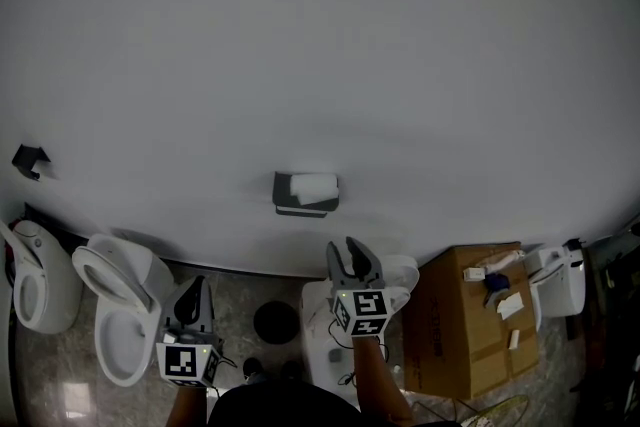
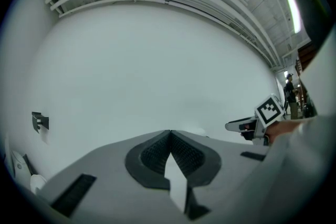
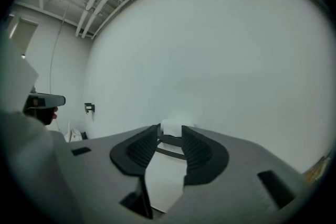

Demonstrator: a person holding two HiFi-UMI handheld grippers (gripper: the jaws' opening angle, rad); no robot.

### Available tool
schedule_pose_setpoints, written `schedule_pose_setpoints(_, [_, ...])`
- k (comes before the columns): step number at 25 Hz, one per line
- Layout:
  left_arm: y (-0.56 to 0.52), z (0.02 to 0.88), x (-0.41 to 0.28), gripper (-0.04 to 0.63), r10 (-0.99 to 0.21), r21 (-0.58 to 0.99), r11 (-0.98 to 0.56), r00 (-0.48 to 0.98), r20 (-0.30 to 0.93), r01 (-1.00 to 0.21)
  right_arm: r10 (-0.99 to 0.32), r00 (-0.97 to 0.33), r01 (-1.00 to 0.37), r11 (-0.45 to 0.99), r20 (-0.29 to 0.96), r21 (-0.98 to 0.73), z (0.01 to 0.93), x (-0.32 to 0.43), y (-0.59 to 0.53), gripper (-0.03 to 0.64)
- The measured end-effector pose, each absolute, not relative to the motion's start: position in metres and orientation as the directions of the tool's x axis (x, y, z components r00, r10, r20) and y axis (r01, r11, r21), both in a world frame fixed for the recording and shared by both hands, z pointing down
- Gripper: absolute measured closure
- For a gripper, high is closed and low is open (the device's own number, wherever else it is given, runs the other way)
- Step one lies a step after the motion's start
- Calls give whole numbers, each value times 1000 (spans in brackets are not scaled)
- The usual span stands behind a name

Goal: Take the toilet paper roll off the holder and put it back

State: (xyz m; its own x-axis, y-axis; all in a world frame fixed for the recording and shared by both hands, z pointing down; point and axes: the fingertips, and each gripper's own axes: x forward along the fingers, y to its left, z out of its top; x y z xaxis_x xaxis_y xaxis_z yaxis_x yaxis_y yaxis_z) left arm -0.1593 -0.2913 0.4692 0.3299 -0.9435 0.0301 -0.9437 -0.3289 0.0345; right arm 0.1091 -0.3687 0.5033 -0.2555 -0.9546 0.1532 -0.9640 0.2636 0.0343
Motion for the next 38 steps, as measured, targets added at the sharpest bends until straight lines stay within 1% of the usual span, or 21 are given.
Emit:
schedule_pose_setpoints(8, [-285,464,-159,592,-942,35,-334,334,17,-942,-967,-228,-971,235,116,45,488,119,-336,563])
schedule_pose_setpoints(12, [-282,463,-157,592,-940,35,-341,341,22,-940,-979,-191,-977,196,67,82,480,123,-315,608])
schedule_pose_setpoints(20, [-276,464,-153,592,-936,34,-350,350,20,-936,-988,-143,-984,136,-50,112,461,125,-284,612])
schedule_pose_setpoints(25, [-275,465,-155,592,-940,32,-339,340,14,-940,-987,-124,-983,109,-100,147,455,130,-277,614])
schedule_pose_setpoints(31, [-278,462,-157,592,-945,29,-326,326,-1,-945,-984,-124,-986,107,-125,131,450,131,-275,614])
schedule_pose_setpoints(34, [-277,466,-155,592,-941,30,-338,339,15,-941,-984,-124,-986,107,-130,129,450,130,-275,614])
schedule_pose_setpoints(38, [-276,465,-156,592,-940,25,-341,342,5,-940,-983,-124,-986,107,-136,130,449,130,-273,614])
